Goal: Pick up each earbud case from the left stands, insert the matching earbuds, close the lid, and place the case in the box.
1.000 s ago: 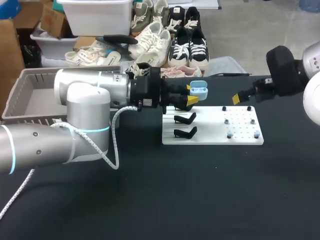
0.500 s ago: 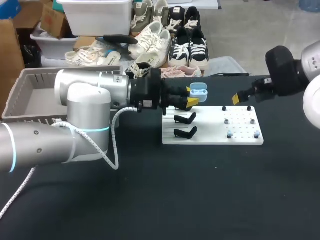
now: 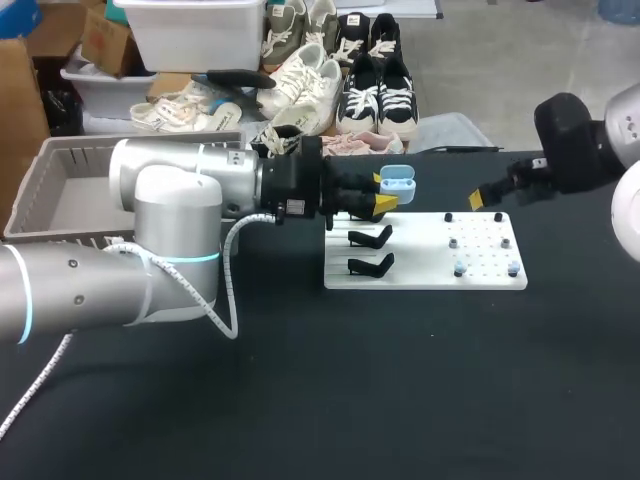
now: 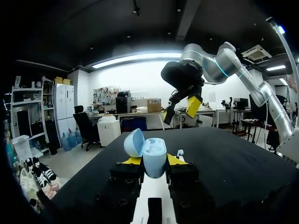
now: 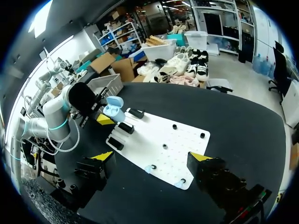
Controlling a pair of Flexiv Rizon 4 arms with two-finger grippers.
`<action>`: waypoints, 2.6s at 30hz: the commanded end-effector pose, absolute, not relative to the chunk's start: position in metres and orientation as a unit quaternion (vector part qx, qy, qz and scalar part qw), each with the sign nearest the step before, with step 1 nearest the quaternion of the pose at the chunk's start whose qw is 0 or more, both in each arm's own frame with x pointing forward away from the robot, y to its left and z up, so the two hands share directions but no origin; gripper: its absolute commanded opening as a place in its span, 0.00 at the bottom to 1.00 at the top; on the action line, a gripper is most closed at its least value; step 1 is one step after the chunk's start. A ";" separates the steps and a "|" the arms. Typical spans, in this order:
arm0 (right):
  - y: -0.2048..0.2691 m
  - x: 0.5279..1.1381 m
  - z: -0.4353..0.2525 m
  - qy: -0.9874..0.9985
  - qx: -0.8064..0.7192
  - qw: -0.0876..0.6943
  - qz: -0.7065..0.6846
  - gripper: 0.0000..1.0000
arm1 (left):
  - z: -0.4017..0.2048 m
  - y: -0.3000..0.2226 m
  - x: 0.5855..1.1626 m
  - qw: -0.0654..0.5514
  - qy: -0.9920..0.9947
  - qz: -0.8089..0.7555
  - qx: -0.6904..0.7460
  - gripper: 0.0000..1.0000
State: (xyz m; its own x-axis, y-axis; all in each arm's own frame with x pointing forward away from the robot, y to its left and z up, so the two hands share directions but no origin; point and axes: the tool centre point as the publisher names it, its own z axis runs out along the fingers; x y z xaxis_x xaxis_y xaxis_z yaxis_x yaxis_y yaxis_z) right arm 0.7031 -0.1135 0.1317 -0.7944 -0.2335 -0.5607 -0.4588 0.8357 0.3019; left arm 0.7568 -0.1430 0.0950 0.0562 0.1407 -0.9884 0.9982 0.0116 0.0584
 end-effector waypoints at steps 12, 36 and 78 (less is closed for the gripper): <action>-0.138 0.667 0.130 0.940 -0.219 0.235 0.115 1.00 | 0.095 -0.143 0.756 0.483 0.523 -0.444 0.543 0.00; -0.149 0.647 0.092 0.963 -0.157 0.186 -0.115 1.00 | 0.095 -0.143 0.756 0.483 0.523 -0.444 0.543 0.00; -0.149 0.664 0.045 0.975 -0.117 0.157 -0.102 0.87 | 0.095 -0.143 0.756 0.483 0.523 -0.444 0.543 0.00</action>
State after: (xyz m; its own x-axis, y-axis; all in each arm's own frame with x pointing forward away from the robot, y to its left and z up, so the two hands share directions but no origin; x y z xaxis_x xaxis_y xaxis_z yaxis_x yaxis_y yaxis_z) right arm 0.6632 -0.1465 0.0462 -0.9235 -0.2612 -0.2807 -0.1952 0.9504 -0.2422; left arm 0.7567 -0.1429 0.0952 0.0563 0.1409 -0.9884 0.9982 0.0121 0.0586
